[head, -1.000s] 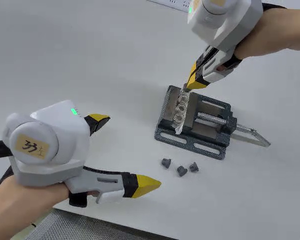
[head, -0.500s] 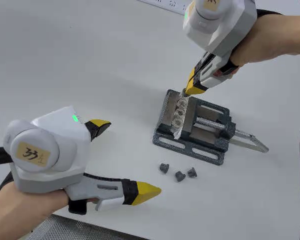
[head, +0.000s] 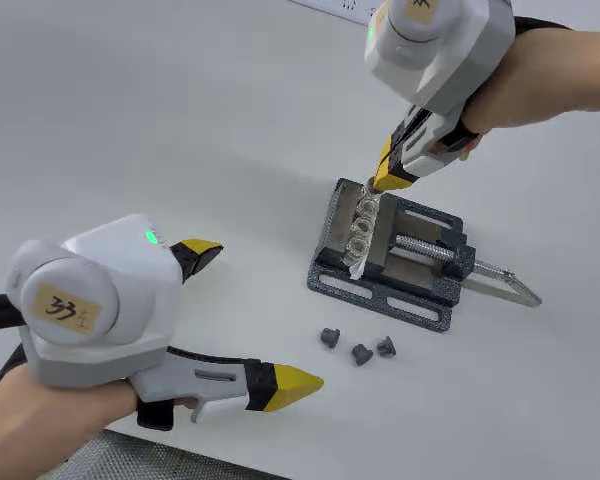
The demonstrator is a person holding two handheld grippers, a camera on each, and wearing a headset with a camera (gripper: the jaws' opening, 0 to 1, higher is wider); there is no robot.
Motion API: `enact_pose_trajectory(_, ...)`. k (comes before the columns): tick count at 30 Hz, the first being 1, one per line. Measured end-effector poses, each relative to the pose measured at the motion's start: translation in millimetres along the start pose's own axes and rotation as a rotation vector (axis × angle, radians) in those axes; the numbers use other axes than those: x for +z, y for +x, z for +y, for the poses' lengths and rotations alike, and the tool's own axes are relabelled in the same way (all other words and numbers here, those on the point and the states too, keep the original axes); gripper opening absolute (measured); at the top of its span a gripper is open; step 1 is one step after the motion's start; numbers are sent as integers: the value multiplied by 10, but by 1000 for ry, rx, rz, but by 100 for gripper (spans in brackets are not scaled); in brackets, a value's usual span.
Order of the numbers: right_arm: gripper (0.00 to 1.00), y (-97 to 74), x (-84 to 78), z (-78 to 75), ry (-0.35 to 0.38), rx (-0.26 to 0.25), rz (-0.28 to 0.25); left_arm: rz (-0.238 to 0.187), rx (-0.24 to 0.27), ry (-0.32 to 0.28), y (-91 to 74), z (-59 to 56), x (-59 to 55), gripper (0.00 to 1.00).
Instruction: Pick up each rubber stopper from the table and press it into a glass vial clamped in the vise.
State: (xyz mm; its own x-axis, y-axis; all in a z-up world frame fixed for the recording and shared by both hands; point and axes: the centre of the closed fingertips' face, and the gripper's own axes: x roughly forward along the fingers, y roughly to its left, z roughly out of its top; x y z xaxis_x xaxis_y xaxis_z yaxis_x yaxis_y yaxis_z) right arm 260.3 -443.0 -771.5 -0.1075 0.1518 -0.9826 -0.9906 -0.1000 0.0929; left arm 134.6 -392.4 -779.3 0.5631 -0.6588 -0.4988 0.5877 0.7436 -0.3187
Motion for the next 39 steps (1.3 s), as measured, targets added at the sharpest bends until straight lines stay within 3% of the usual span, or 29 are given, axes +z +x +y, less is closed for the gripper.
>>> enact_pose_trajectory(5, 0, 16, 7, -16, -18, 7, 54, -1, 2, -4, 1, -14, -2, 98)
enact_pose_trajectory(7, 0, 22, -1, -30, 10, 22, 64, -2, 3, -6, -6, -20, -7, 98)
enact_pose_trajectory(15, 0, 8, -25, -31, 59, 26, 11, 1, 12, -16, -24, -18, -38, 98)
enact_pose_trajectory(23, 0, -5, -20, -10, 28, 12, -1, -4, 10, -4, -35, -49, 26, 98)
enact_pose_trajectory(29, 0, -23, -12, -3, 24, 1, -53, -10, 12, 18, -53, -41, 100, 98)
enact_pose_trajectory(39, 0, -31, 1, -14, 16, -19, -77, -15, 8, 34, -69, -100, 126, 98)
